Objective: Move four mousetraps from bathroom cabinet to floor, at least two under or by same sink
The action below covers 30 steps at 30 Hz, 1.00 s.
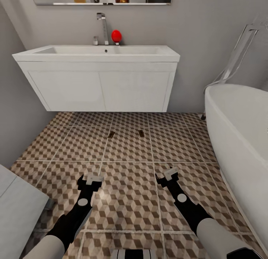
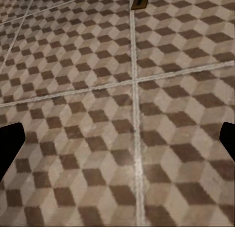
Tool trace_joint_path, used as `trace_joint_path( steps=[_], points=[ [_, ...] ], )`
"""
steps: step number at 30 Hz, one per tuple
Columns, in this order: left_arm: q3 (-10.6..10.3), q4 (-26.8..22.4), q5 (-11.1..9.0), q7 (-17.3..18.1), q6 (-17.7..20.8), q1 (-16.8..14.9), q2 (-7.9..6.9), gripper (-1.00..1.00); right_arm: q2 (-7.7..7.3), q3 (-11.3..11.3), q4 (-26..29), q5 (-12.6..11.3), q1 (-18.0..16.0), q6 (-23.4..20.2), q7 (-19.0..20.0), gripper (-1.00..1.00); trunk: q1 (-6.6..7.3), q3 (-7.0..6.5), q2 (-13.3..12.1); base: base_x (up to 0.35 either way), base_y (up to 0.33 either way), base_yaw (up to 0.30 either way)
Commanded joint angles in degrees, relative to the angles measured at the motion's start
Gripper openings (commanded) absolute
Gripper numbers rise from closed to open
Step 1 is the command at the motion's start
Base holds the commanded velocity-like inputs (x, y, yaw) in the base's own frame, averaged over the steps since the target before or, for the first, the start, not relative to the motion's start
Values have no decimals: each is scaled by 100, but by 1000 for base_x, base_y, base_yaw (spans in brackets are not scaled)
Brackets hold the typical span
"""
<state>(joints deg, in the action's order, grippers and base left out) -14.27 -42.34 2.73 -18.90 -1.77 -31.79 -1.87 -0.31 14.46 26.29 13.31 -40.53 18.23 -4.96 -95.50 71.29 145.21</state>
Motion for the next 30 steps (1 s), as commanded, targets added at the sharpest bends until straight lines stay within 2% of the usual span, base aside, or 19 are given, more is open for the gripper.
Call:
trace_joint_path(
  steps=[1, 4, 6, 9, 16, 30],
  points=[
    [-32, 53, 22, -52, -14, 0, -6, 100, -3, 23, -54, 59, -2, 52, -53, 100, 3, -19, 0, 0, 0, 0],
    [-32, 254, 9, -49, -64, 14, -6, 100, -4, 22, -239, 58, 0, 193, -56, 100, 11, -85, -4, 0, 0, 0],
    [-32, 646, 0, -45, -192, 21, -2, 100, -4, 22, -512, 59, 1, 339, -62, 100, 16, -130, -7, 0, 0, 0],
    [-32, 870, -3, -44, -292, 23, 1, 100, -4, 22, -680, 58, 2, 472, -84, 100, 24, -196, -11, 0, 0, 0],
    [-32, 1071, -7, -39, -346, 23, 2, 100, -4, 21, -837, 53, 2, 555, -106, 100, 42, -351, -20, 0, 0, 0],
    [-32, 1393, -11, -28, -365, 32, 4, 100, -4, 16, -1306, -157, 2, 767, -110, 100, 78, -719, -39, 0, 0, 0]
  ],
)
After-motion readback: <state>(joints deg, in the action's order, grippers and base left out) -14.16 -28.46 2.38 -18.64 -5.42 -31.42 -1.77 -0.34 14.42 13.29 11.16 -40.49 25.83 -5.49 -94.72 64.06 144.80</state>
